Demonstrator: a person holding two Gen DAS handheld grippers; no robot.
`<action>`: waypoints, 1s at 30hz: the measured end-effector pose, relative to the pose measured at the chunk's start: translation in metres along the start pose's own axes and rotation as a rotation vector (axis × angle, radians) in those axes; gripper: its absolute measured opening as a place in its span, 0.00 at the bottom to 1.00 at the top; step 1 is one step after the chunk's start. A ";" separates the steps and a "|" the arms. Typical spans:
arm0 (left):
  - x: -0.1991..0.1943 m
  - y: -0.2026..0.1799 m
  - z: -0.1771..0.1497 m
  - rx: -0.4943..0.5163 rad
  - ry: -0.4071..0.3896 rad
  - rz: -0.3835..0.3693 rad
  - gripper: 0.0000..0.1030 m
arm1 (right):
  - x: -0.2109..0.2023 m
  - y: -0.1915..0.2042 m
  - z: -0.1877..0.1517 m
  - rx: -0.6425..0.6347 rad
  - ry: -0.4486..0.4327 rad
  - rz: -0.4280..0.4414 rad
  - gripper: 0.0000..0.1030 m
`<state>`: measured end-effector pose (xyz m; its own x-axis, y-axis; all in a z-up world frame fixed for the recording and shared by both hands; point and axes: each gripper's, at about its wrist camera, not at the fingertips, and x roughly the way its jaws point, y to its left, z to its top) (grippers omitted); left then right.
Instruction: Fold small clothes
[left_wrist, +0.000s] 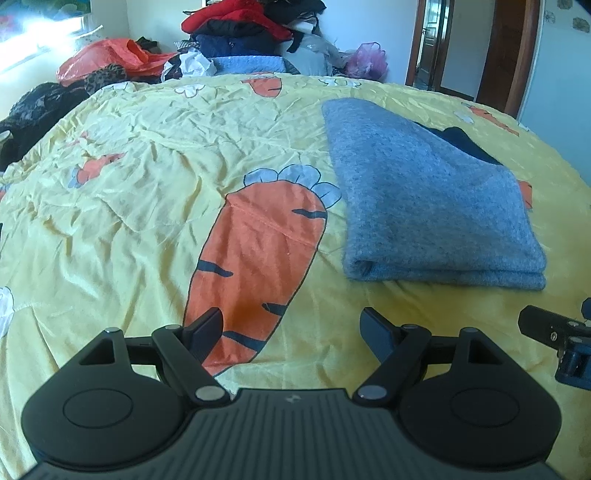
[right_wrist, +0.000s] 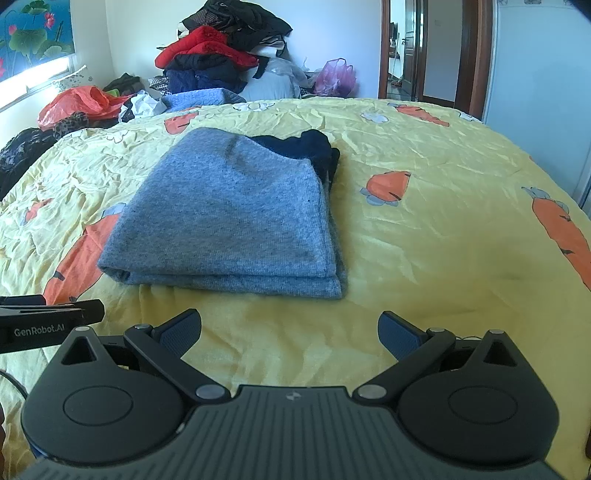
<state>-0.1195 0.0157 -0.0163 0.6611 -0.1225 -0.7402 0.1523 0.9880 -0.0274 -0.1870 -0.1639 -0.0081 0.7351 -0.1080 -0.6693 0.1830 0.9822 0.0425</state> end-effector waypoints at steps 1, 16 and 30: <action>0.000 0.001 0.000 -0.001 -0.001 0.000 0.79 | 0.000 0.000 0.000 -0.001 0.000 0.001 0.99; -0.001 -0.002 -0.002 0.053 -0.017 0.029 0.79 | 0.000 -0.001 -0.001 -0.001 0.001 -0.001 0.99; -0.003 0.000 -0.002 0.036 -0.017 0.013 0.79 | 0.000 -0.001 -0.004 -0.001 0.002 -0.001 1.00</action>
<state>-0.1227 0.0161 -0.0153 0.6758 -0.1118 -0.7285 0.1699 0.9854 0.0064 -0.1903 -0.1647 -0.0112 0.7335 -0.1082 -0.6710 0.1825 0.9823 0.0411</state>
